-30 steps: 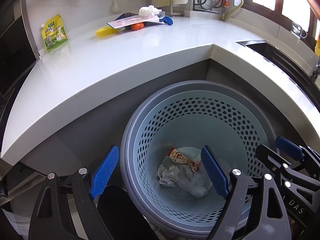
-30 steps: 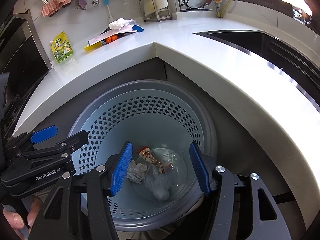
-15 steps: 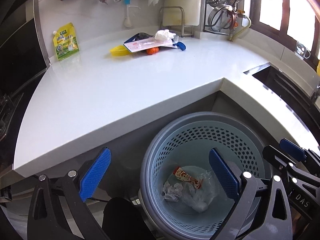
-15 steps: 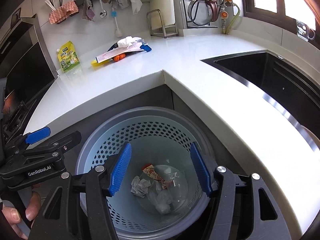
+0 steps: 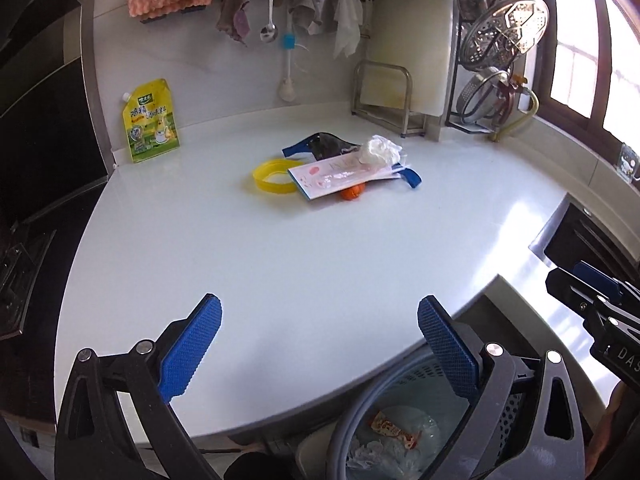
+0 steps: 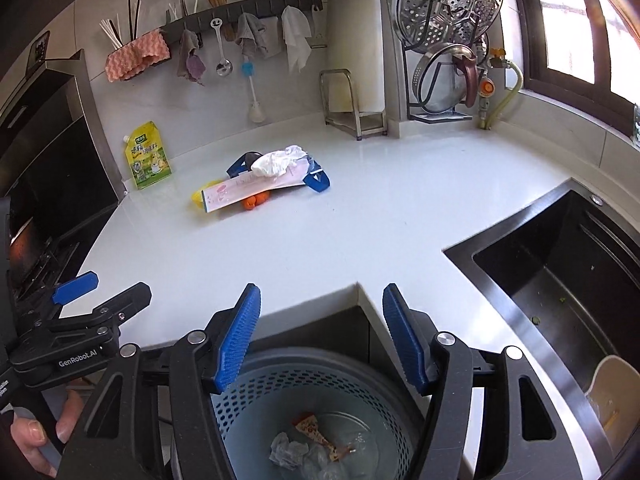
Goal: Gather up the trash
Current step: 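Move both tools back toward the remaining trash on the counter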
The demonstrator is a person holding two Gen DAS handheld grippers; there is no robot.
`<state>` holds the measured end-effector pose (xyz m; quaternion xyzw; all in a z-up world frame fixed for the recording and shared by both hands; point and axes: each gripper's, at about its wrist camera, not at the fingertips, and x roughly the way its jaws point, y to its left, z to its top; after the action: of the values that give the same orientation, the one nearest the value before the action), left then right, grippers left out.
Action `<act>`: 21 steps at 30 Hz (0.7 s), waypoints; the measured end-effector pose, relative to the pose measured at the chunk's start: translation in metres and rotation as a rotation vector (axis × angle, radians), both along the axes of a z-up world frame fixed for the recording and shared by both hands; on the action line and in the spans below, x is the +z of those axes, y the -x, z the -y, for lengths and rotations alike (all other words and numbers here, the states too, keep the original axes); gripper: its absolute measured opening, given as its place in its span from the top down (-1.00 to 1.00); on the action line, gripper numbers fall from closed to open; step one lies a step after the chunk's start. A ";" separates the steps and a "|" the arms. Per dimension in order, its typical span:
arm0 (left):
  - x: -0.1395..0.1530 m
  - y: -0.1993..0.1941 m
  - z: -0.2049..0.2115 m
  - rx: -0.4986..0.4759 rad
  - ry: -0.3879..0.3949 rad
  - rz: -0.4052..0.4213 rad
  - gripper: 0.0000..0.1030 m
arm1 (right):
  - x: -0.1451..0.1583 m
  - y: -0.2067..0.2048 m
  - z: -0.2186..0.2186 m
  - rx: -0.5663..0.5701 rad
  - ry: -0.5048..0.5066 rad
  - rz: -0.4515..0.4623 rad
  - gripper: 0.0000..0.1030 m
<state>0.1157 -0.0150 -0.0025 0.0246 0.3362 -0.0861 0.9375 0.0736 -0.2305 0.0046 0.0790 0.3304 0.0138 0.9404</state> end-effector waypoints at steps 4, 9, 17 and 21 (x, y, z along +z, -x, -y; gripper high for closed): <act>0.012 -0.028 -0.010 0.033 0.009 0.034 -0.88 | 0.003 -0.034 -0.001 0.011 0.003 0.000 -0.18; 0.012 -0.065 -0.022 0.063 0.047 0.005 -0.88 | 0.006 -0.070 -0.002 0.021 -0.009 0.004 -0.18; 0.002 -0.103 -0.030 0.107 0.024 -0.002 -0.88 | 0.004 -0.121 -0.014 0.052 0.013 -0.009 -0.18; 0.000 -0.117 -0.033 0.109 0.017 -0.004 -0.88 | 0.003 -0.143 -0.024 0.071 0.021 -0.015 -0.18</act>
<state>0.2325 0.0180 -0.0022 -0.0019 0.3382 -0.0376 0.9403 0.2162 -0.2070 0.0077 0.0575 0.3402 0.0430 0.9376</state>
